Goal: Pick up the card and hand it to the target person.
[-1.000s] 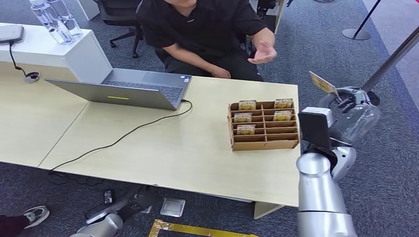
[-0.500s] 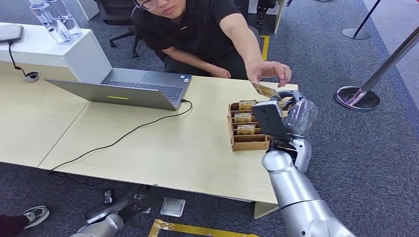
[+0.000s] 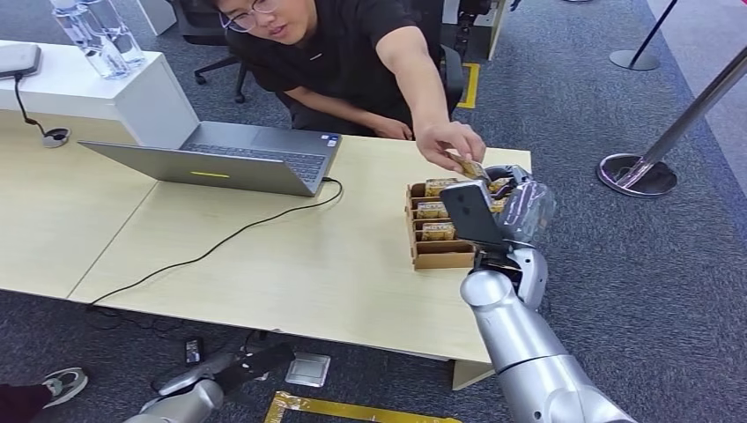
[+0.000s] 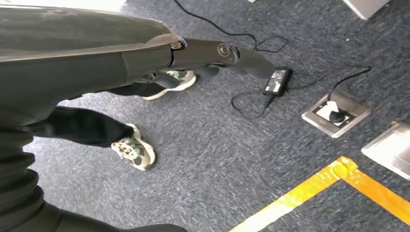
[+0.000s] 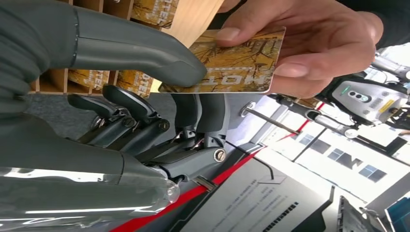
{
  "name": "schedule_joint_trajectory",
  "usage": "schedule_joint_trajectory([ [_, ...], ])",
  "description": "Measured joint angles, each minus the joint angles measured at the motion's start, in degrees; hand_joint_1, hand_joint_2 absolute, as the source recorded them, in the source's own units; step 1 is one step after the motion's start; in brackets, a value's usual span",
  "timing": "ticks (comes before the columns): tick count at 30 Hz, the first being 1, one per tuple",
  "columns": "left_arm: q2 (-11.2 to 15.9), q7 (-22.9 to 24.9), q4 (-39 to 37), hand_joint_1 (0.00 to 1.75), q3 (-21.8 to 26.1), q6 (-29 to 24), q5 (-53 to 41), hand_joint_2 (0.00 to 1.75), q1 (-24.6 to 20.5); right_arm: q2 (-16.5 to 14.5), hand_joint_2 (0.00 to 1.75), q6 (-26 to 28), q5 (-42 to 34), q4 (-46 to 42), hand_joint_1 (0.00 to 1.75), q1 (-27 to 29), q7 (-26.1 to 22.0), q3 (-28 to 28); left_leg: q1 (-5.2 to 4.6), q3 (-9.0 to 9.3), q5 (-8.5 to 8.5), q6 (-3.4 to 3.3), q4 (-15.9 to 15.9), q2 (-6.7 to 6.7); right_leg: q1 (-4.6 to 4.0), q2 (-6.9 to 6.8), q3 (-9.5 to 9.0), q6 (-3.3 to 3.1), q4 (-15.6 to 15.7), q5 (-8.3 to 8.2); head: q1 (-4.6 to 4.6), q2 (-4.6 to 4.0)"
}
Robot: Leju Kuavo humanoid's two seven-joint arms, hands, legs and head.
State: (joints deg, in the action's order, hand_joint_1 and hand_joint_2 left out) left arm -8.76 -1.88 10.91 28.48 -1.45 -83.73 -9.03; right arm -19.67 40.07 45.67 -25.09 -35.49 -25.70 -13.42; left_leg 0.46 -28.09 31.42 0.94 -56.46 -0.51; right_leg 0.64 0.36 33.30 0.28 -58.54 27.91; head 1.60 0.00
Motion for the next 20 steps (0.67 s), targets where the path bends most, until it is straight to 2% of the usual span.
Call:
schedule_joint_trajectory([
  [2,0.0,0.05,0.0,0.0,-0.02,0.04,0.33,0.0,-0.03,0.02,1.75,0.02,0.59,-0.01,0.44,0.01,-0.01,0.1,0.0,0.0,0.0,0.0,0.0,0.01,0.0,0.01,0.01,0.0,0.0,0.0,0.01,0.0],
  [3,0.0,0.11,0.0,0.0,-0.02,0.07,0.41,0.0,-0.03,0.03,1.31,0.03,0.94,-0.06,0.0,0.02,-0.07,0.15,0.0,0.0,0.0,0.0,0.0,0.01,0.0,0.01,0.02,0.0,0.0,0.0,0.01,0.0],
  [6,0.0,0.32,0.0,0.0,-0.01,0.22,0.63,0.0,-0.02,0.06,0.0,0.04,2.04,-0.56,0.0,0.15,-0.69,0.73,0.0,-0.01,0.0,0.0,0.0,0.01,0.0,0.0,0.03,0.0,0.0,0.0,0.01,0.0],
  [11,0.0,0.7,-0.01,0.0,0.0,0.75,0.86,0.0,0.07,0.08,0.0,0.04,6.33,-3.72,0.0,1.59,-3.08,5.15,0.0,-0.03,0.0,0.0,0.0,-0.01,0.0,-0.01,0.03,0.0,0.01,0.0,0.01,0.0],
  [18,0.0,1.21,-0.02,0.0,0.02,0.84,0.89,0.0,0.46,0.02,0.0,0.07,8.95,-15.45,0.0,6.37,-13.39,21.0,-0.01,-0.08,0.0,0.0,-0.02,-0.07,0.01,-0.06,0.05,0.0,0.06,0.0,-0.03,0.0],
  [19,0.0,1.23,-0.02,0.0,0.02,0.83,0.92,0.0,0.5,0.02,0.44,0.07,8.46,-18.24,0.0,7.6,-13.76,23.06,-0.01,-0.09,0.01,-0.01,-0.02,-0.08,0.01,-0.06,0.06,0.0,0.07,0.0,-0.02,0.0],
  [20,0.0,1.23,-0.02,0.0,0.03,0.83,0.94,0.0,0.52,0.02,0.58,0.07,8.21,-19.68,0.0,8.22,-13.88,24.05,-0.01,-0.09,0.01,-0.01,-0.02,-0.09,0.01,-0.07,0.07,0.0,0.07,0.0,-0.03,0.0],
])
